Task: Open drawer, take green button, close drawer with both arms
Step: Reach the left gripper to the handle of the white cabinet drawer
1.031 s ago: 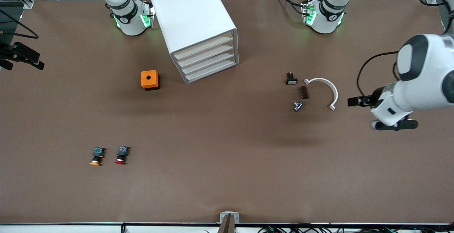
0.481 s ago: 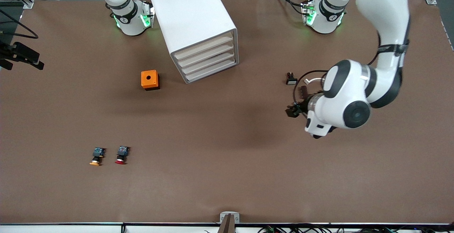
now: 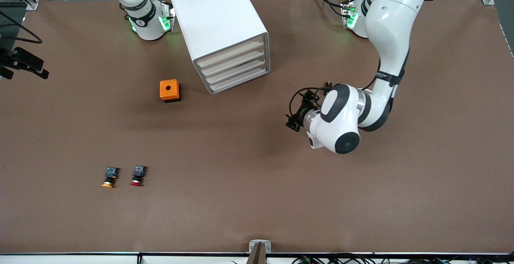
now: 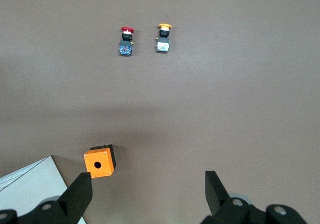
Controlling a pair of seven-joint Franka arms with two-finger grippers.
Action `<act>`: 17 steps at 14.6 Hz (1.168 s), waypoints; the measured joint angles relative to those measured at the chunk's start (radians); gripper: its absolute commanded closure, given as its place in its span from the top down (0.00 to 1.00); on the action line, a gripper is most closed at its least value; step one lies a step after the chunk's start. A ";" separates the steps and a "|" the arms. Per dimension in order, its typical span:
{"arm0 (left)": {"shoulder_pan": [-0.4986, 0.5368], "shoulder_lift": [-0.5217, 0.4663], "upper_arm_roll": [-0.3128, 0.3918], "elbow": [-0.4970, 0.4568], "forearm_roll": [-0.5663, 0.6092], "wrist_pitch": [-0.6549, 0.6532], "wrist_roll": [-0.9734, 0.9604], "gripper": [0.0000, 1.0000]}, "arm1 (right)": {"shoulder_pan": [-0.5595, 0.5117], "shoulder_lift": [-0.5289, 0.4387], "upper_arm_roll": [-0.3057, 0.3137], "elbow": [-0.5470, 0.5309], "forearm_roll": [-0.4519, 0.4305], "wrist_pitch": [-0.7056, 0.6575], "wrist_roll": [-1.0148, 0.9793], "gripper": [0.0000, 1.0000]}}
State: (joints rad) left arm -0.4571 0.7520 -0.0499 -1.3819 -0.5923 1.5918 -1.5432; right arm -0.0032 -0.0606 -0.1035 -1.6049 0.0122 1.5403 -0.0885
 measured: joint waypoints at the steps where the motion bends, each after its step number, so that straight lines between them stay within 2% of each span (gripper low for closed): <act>1: -0.015 0.021 0.000 0.006 -0.037 -0.001 -0.077 1.00 | 0.000 0.005 0.000 0.000 0.000 0.000 0.000 1.00; 6: -0.046 0.114 0.000 0.022 -0.223 -0.056 -0.333 0.99 | -0.002 0.082 -0.001 0.002 0.000 0.041 -0.005 1.00; 10: -0.045 0.178 -0.001 0.023 -0.324 -0.151 -0.530 0.94 | -0.023 0.134 -0.015 0.009 -0.001 0.074 -0.106 1.00; 14: -0.044 0.213 -0.013 0.024 -0.375 -0.173 -0.628 0.74 | -0.039 0.159 -0.019 0.015 -0.006 0.089 -0.135 1.00; 17: -0.045 0.219 -0.045 0.024 -0.377 -0.175 -0.655 0.66 | -0.058 0.204 -0.021 0.015 -0.007 0.120 -0.137 1.00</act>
State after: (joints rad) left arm -0.5018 0.9713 -0.0952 -1.3582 -0.9692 1.4166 -2.1981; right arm -0.0607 0.1433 -0.1248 -1.5896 0.0053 1.6601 -0.2251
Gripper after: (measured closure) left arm 0.256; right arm 0.000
